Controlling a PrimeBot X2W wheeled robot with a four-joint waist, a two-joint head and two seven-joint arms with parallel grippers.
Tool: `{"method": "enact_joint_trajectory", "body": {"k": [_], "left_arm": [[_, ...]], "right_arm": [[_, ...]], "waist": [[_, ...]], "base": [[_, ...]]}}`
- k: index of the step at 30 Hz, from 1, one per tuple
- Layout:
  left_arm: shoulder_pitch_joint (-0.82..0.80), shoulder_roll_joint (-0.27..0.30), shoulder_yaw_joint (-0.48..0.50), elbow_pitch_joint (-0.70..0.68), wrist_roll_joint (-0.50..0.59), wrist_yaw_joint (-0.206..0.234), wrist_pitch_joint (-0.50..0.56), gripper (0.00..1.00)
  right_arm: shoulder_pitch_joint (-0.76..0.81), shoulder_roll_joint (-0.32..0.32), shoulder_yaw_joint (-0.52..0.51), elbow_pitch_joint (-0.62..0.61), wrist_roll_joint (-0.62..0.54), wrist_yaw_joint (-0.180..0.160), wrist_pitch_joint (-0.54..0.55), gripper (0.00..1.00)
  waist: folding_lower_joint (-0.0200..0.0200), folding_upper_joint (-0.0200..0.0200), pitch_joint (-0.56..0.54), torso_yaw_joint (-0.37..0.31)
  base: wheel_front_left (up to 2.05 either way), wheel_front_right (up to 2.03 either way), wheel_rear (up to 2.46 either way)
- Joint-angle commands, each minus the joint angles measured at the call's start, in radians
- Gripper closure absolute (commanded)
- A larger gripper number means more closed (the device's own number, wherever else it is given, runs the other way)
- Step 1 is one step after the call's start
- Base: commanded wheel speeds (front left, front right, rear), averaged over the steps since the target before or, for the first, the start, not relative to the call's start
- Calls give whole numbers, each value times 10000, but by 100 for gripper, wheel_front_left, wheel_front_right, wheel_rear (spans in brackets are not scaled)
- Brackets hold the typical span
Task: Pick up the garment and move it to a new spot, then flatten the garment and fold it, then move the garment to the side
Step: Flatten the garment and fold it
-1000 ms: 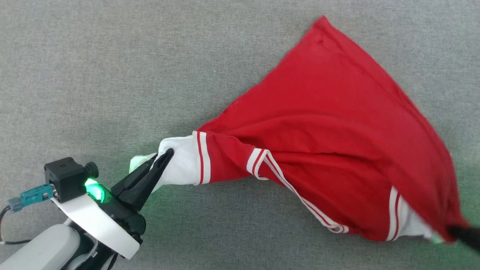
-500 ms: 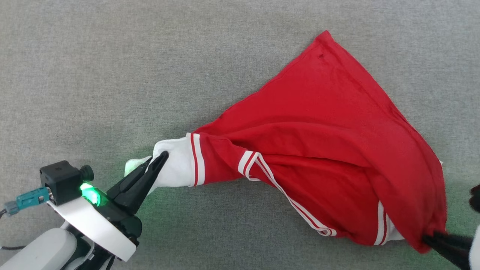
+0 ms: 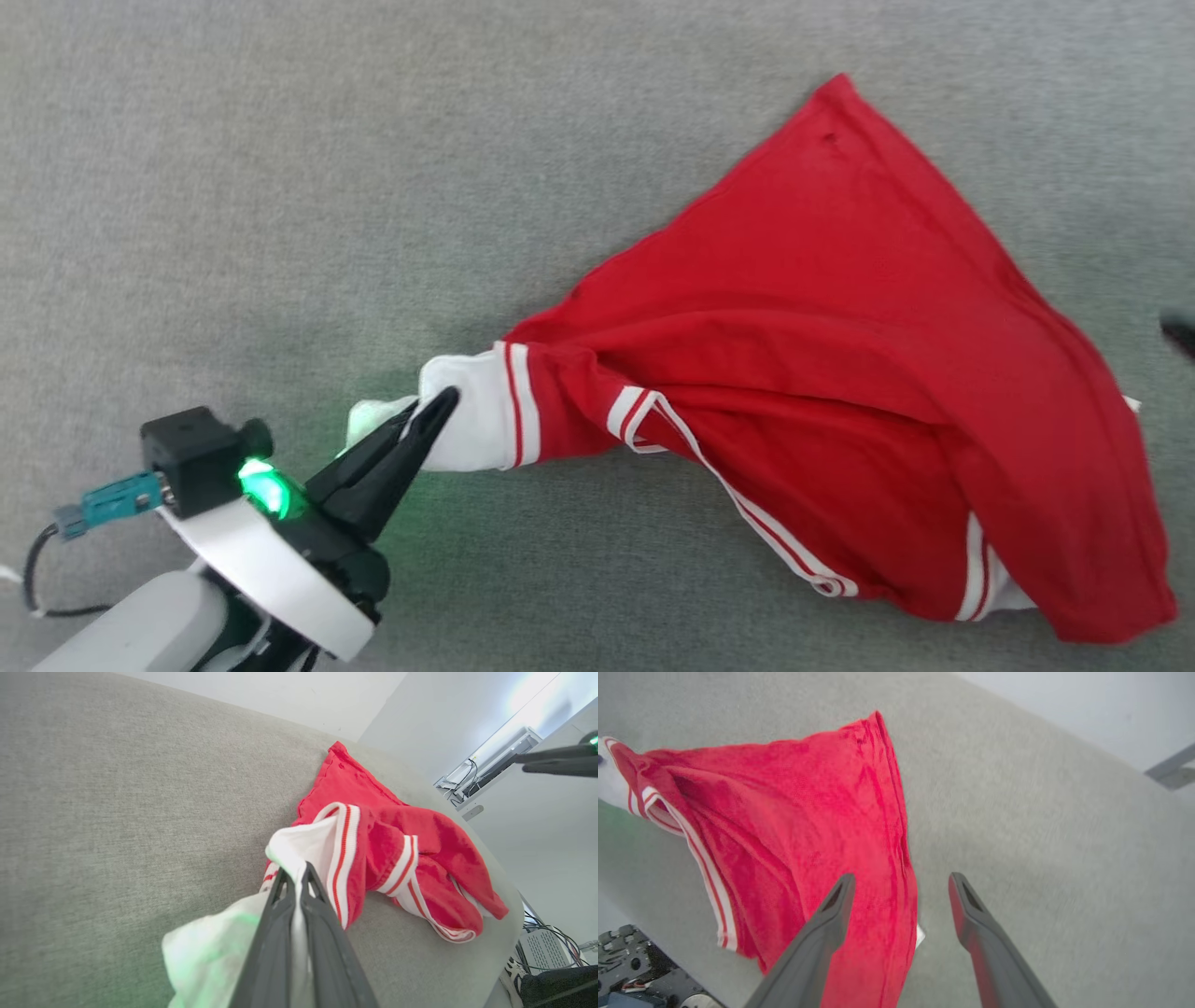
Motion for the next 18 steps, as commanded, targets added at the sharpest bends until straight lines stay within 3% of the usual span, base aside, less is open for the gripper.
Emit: {"method": "enact_joint_trajectory", "body": {"k": [1, 5, 10, 18], "left_arm": [[-234, -74, -85, -35, 74, 23, -20, 100], [-705, -314, -423, 0, 62, 23, -20, 100], [-1144, -640, -761, 129, 12, 23, -20, 100], [-1610, -1030, -1024, 247, 9, 23, -21, 100]], "right_arm": [[-747, -189, 500, 390, -220, -2, -169, 0], [-2879, -679, 2428, 1837, -963, -2, -593, 0], [-5151, -558, 4700, 4078, -1590, -2, -1117, 0], [-6886, -537, 7147, 6756, -1973, -2, -1764, 0]], "waist": [[0, -1, 211, 212], [0, -1, 533, 600], [0, -1, 899, 997], [0, -1, 1338, 1373]], "base": [[0, 0, 0], [0, 0, 0], [0, 0, 0], [0, 0, 0]]}}
